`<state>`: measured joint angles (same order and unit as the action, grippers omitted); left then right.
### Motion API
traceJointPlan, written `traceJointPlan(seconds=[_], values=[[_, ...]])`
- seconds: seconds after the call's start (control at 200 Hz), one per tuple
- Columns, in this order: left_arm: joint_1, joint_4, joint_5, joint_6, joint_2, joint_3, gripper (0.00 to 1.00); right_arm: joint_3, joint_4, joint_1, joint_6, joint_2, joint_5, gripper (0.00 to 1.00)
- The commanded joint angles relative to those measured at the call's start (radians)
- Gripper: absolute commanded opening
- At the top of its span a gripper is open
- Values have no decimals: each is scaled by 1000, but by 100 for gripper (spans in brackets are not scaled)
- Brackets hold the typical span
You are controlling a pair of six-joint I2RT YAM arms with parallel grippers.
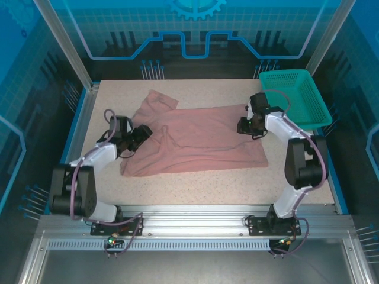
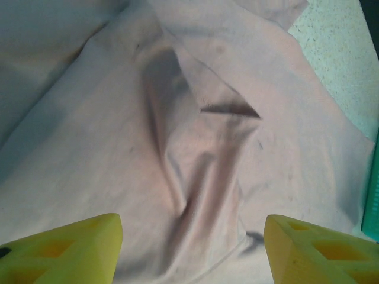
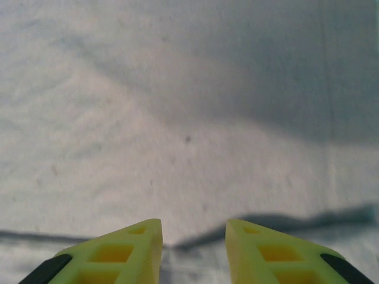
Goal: Fold the inside-out t-shirt
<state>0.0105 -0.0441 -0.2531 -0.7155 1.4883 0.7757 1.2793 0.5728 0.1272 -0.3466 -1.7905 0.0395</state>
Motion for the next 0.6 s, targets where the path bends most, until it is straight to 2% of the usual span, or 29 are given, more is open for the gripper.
traceJointPlan(seconds=[0.0,0.065,0.29,0.42,0.595], values=[[5,62,-43,28,123,86,65,62,18,-34,11,-95,43,35],[5,73,-59,21,203,138,65,89,27,-51,8,-141,64,35],[-6,30,30,72,357,268,65,116,73,-73,26,-210,50,36],[-21,10,37,81,397,303,65,120,99,-92,36,-213,-25,35],[-26,-10,37,79,401,292,66,121,147,-119,28,-226,-37,35]])
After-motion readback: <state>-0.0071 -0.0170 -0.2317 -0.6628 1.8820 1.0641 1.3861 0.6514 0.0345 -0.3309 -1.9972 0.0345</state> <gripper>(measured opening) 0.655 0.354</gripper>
